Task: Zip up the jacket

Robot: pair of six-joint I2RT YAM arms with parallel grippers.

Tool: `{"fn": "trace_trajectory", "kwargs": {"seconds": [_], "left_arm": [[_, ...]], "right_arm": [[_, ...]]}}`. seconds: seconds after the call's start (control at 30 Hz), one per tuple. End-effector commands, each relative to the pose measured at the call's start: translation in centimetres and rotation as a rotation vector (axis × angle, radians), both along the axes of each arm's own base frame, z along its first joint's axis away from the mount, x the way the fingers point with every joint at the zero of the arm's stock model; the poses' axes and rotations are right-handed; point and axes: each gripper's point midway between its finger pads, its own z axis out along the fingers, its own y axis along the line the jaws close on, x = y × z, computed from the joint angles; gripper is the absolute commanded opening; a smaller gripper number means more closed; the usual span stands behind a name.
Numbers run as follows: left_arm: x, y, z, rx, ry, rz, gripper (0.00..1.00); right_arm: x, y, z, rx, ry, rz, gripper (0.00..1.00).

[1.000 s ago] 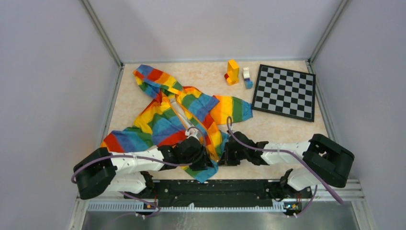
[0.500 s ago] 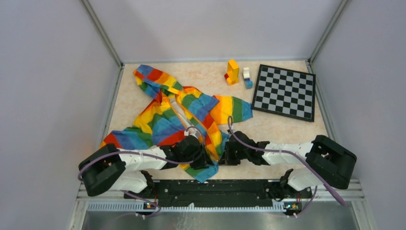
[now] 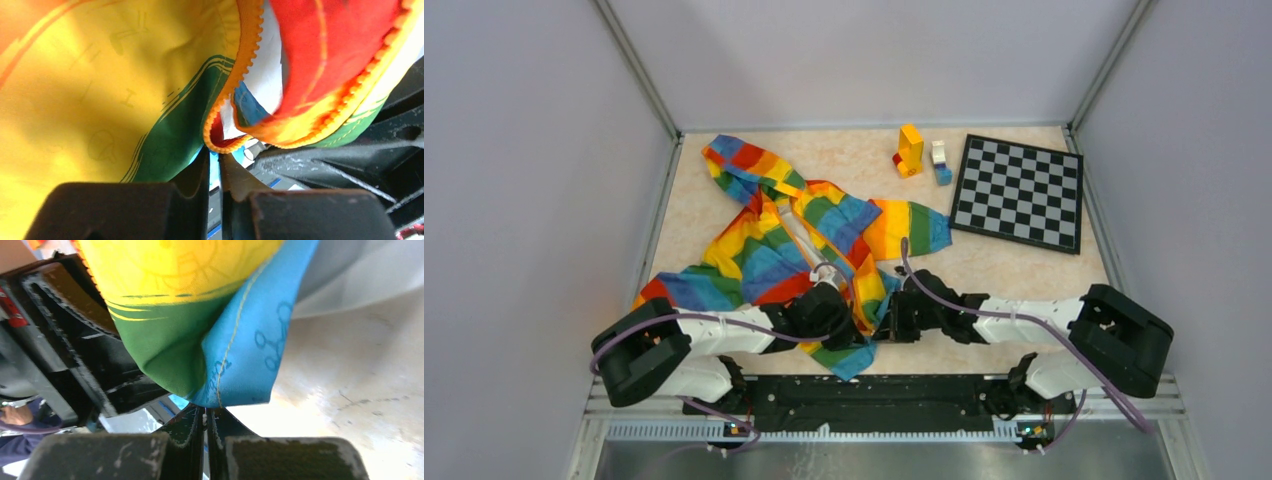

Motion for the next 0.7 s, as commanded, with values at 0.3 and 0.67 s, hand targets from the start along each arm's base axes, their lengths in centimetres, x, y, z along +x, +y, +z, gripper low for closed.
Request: {"fn": "trace_trajectory", "kwargs": {"seconds": [0.3, 0.67], "left_arm": [[1.0, -1.3, 1.2, -0.074, -0.157, -0.07, 0.0], [0.8, -1.1, 1.4, -0.089, -0.166, -0.07, 0.0]], "right_arm": [[2.7, 5.1, 4.4, 0.205, 0.08, -0.003, 0.0], [2.9, 2.3, 5.7, 0.174, -0.053, 0.028, 0.0]]}}
